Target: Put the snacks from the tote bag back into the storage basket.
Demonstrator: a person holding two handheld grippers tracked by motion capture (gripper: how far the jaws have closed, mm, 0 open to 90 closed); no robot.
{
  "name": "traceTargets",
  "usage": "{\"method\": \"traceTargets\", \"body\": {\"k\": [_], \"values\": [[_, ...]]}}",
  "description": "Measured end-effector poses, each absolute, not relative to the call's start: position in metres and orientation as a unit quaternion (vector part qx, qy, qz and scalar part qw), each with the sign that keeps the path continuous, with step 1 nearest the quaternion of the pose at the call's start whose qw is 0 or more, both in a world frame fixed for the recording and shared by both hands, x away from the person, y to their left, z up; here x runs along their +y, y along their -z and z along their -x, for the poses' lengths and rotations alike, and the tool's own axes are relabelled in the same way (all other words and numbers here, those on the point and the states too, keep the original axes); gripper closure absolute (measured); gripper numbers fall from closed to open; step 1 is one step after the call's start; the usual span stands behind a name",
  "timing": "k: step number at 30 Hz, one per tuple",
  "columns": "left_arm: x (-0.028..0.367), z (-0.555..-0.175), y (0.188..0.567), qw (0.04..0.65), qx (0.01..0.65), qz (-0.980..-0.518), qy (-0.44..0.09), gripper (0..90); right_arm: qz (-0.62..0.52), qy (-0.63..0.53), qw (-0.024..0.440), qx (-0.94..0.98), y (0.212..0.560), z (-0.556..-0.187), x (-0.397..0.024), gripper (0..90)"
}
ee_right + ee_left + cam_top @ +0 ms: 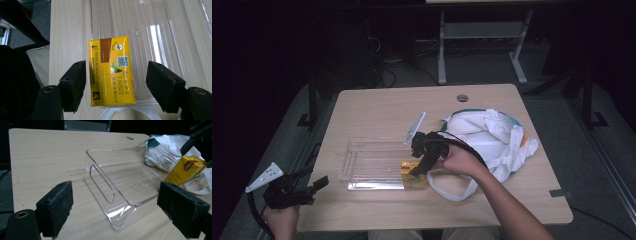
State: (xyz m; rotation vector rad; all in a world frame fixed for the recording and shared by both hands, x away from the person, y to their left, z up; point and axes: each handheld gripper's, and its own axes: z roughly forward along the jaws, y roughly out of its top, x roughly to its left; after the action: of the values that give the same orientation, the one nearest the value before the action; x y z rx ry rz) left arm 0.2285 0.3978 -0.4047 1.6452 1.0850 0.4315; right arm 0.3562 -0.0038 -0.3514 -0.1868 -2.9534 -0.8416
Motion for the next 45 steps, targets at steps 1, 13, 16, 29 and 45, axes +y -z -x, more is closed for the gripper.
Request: {"method": "traceTargets", "body": {"k": [1,13,16,29,45], "values": [[0.398,-0.229,0.405,0.532,0.455,-0.691,-0.181,13.0,0.061,0.274,0.033,-0.959,0.350,-0.356,-0.005,31.5],[0.397,-0.229,0.405,0.529,0.453,-0.694,-0.182,13.0,0.075,0.300,0.027,-0.951,0.339,-0.358,-0.017,30.9],[0.397,-0.229,0.405,0.529,0.453,-0.694,-0.182,13.0,0.080,0.306,0.023,-0.949,0.337,-0.359,-0.021,30.3],[0.395,-0.229,0.406,0.528,0.455,-0.695,-0.178,13.0,0.096,0.320,0.010,-0.942,0.325,-0.362,-0.039,29.4],[0.395,-0.229,0.406,0.525,0.454,-0.698,-0.179,13.0,0.124,0.330,-0.011,-0.936,0.316,-0.365,-0.065,27.9]]}}
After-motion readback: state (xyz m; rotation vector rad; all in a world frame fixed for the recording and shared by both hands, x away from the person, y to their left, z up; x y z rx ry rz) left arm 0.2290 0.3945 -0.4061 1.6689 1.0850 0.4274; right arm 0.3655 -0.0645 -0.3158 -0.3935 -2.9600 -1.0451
